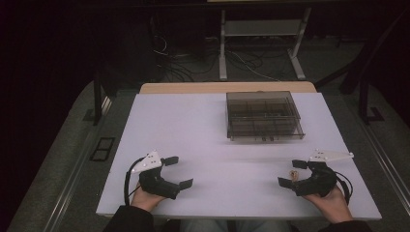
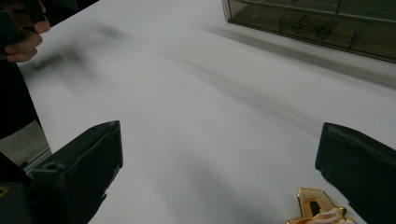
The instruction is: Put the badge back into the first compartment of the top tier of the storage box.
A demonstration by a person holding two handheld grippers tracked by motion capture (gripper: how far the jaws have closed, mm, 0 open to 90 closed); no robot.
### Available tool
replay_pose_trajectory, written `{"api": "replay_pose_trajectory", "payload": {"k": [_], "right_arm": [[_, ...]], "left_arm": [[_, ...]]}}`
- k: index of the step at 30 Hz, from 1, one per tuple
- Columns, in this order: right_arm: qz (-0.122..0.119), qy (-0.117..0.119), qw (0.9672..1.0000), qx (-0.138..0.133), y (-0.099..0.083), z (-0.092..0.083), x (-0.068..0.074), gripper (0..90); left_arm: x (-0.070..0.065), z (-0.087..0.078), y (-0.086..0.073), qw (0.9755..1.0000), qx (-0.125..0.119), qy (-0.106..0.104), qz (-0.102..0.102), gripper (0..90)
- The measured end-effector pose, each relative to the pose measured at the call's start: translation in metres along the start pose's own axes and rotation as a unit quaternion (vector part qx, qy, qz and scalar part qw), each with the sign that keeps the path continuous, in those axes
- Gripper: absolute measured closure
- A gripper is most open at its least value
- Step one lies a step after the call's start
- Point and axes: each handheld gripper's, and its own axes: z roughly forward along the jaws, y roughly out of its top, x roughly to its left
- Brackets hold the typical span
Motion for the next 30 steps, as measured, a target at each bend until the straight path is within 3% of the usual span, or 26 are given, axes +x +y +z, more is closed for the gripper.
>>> {"api": "replay_pose_trajectory", "payload": {"k": [23,30], "right_arm": [[-0.001,-0.004,1.0,0.005,-0.0016,-0.001,-0.0003,0.2],[0.001,-0.016,0.9998,0.009,-0.0011,-0.0061,-0.002,0.2]], "left_arm": [[-0.0012,0.0036,-0.0026,0.9999,0.004,-0.009,-0.006,0.0],[-0.0005,0.0034,-0.0041,0.9999,0.005,-0.006,-0.01,0.0]]}}
